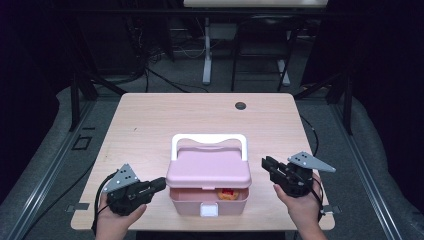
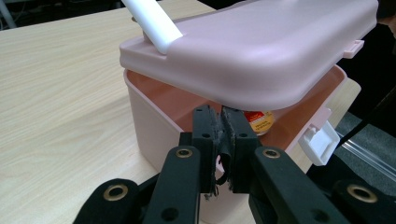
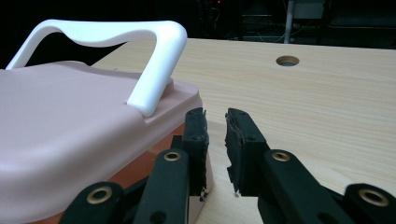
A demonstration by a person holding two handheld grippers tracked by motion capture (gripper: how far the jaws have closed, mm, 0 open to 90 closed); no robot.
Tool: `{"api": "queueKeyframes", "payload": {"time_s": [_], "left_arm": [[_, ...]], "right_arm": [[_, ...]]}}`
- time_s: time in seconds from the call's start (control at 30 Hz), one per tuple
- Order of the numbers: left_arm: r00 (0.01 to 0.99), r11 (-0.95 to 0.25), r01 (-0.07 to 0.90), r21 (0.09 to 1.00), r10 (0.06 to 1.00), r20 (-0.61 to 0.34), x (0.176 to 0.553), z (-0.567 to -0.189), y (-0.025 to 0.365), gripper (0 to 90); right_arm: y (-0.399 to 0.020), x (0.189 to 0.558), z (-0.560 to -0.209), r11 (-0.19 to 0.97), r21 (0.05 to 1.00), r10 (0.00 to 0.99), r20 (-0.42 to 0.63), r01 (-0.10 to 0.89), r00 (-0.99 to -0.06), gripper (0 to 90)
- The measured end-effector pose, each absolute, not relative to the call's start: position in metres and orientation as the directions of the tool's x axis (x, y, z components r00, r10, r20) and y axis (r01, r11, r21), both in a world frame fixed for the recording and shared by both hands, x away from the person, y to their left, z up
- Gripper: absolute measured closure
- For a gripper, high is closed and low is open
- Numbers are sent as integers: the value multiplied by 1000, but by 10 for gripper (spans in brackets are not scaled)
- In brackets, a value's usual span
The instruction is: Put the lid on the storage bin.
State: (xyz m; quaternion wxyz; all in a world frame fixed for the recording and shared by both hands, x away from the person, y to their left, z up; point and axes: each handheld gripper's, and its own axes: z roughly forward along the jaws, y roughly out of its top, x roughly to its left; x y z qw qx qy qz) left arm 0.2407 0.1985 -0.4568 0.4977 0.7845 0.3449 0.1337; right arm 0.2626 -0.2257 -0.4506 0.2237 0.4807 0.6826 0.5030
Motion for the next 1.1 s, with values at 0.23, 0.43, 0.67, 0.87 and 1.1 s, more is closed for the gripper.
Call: {"api": "queueKeyframes", "payload": {"time_s": [0.23, 0.43, 0.67, 0.87, 1.1], "left_arm": [[727, -275, 416, 867, 673, -136, 239, -463, 199, 845], [724, -272, 430, 861, 674, -148, 237, -468, 202, 849], [717, -265, 434, 861, 681, -152, 238, -470, 202, 850], [708, -262, 440, 859, 689, -153, 241, -473, 204, 845], [688, -241, 451, 860, 708, -162, 249, -469, 209, 781]], "right_arm": [[-227, 263, -452, 35, 901, 883, 175, 433, -435, 775], [-228, 263, -452, 32, 901, 883, 177, 432, -434, 775], [-227, 263, -452, 31, 901, 883, 178, 433, -435, 775], [-227, 263, -453, 32, 901, 884, 178, 433, -433, 775], [-226, 263, -453, 37, 900, 883, 175, 435, -436, 771]]}}
